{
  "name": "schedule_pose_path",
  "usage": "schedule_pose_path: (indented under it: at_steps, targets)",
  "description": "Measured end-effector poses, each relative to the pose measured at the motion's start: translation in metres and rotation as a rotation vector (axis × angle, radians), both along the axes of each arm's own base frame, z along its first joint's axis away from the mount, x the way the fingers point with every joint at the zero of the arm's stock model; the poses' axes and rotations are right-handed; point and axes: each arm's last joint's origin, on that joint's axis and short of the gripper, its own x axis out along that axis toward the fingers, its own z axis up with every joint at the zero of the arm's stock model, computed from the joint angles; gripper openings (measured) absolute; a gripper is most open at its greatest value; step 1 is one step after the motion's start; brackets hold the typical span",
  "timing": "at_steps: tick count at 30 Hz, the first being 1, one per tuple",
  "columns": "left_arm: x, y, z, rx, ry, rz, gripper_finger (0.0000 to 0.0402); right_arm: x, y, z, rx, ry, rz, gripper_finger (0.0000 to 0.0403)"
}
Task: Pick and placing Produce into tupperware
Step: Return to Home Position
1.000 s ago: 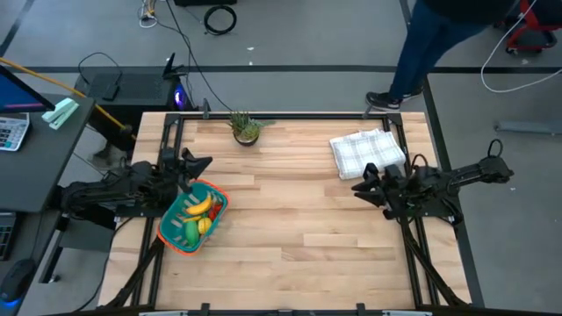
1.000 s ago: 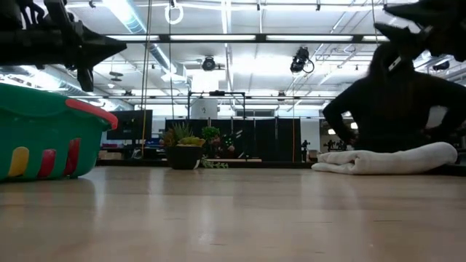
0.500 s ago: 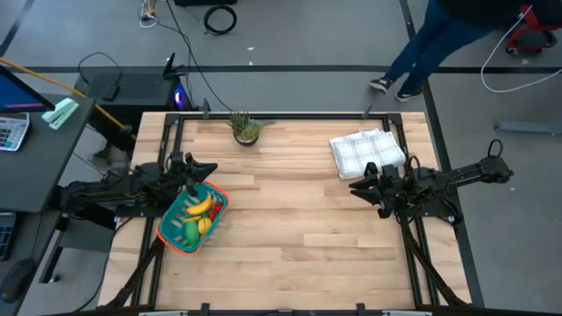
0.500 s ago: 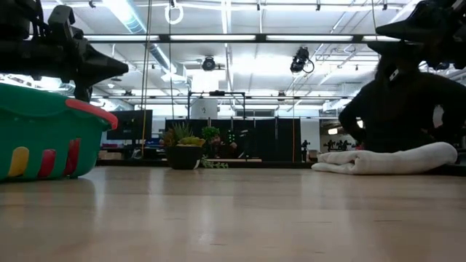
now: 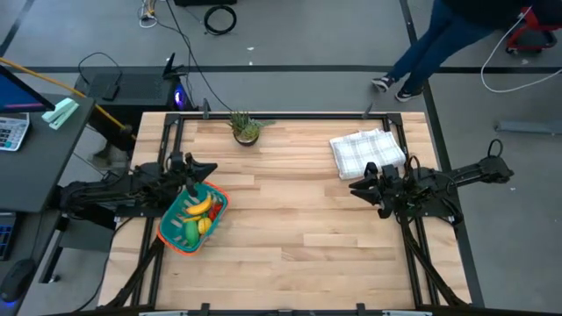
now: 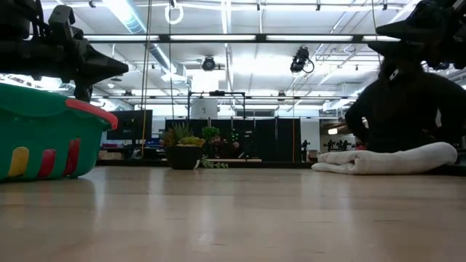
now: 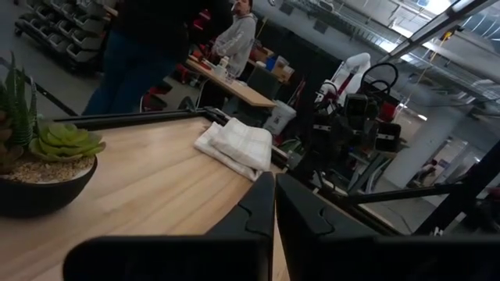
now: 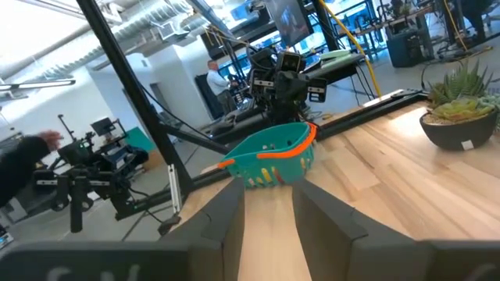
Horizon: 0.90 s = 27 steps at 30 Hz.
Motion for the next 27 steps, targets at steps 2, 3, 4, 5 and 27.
schedule_pose_path:
  at_steps: [2,3,4,5,27]
  targets:
    - [0.000,0.000,0.000,0.001,-0.001,0.000,0.0023,0.000,0.000,0.000,0.000,0.000,0.000,0.0117]
    - [0.000,0.000,0.000,0.000,-0.002,0.000,0.0025,0.000,0.000,0.000,0.000,-0.001,0.000,0.0117]
    - [0.000,0.000,0.000,0.000,-0.003,0.000,0.0027,-0.001,0.000,0.000,0.001,-0.005,0.000,0.0117]
    - [0.000,0.000,0.000,0.001,-0.003,0.000,0.0029,-0.001,0.000,0.001,0.003,-0.014,0.000,0.0117]
    - [0.000,0.000,0.001,0.001,-0.006,0.000,0.0030,-0.020,-0.004,0.018,0.048,-0.218,0.001,0.0117]
